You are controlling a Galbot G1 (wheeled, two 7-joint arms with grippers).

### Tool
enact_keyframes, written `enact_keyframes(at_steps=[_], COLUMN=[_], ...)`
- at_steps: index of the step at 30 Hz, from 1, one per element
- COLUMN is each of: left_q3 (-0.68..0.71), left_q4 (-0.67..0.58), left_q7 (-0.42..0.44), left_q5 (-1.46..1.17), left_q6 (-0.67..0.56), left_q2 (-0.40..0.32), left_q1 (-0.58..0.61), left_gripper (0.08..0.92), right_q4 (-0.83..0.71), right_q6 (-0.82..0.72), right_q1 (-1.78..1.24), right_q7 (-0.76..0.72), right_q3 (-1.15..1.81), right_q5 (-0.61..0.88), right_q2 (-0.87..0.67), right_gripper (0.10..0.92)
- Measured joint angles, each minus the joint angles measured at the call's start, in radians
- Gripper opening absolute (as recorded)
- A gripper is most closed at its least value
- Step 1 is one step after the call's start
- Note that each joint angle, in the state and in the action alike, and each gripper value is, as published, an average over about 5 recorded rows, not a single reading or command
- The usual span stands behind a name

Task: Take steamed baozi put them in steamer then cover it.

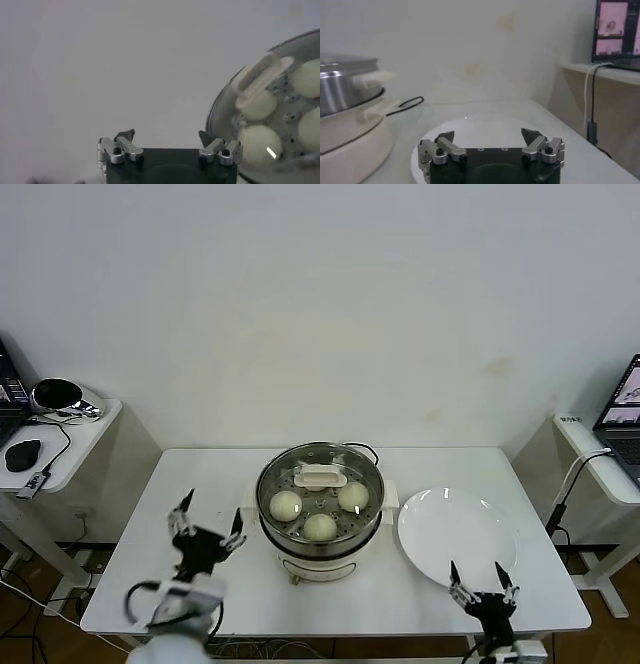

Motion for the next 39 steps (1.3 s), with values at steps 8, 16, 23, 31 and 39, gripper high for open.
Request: enact_keyframes(at_steps=[8, 16, 23, 31, 39], left_q3=[-0.130, -0.159, -0.164, -0.171, -0.160], left_q4=[0.032, 0.055, 0.058, 0.068, 0.056], left_q7=[-0.029, -0.042, -0.058, -0.075, -0.072], left_q5=[-0.262, -0.377, -0.426, -0.457, -0.468], left_q6=[-0.197, -0.293, -0.329, -0.351, -0.356], left_q2=[-0.006, -0.021, -0.038, -0.049, -0.064], left_q1=[0.192, 0.312, 0.375, 0.419, 0.445], left_gripper=[0.823, 0.823, 0.823, 0.823, 0.823], right_q4=[0.020, 0.059, 0.106, 0.139, 0.151], right_q6=[0.020, 0.020, -0.001, -0.052, -0.072], right_q1=[-0.062, -0.116, -0.156, -0.170, -0.171], right_q7=[0.024, 0.050, 0.056, 0.057, 0.056], right_q3=[-0.057, -0.098, -0.114, -0.120, -0.113], right_q5=[-0.002, -0.009, -0.013, -0.010, -0.002], right_q2=[-0.023, -0.044, -0.054, -0.068, -0.087], right_gripper=[0.823, 0.823, 0.823, 0.823, 0.823])
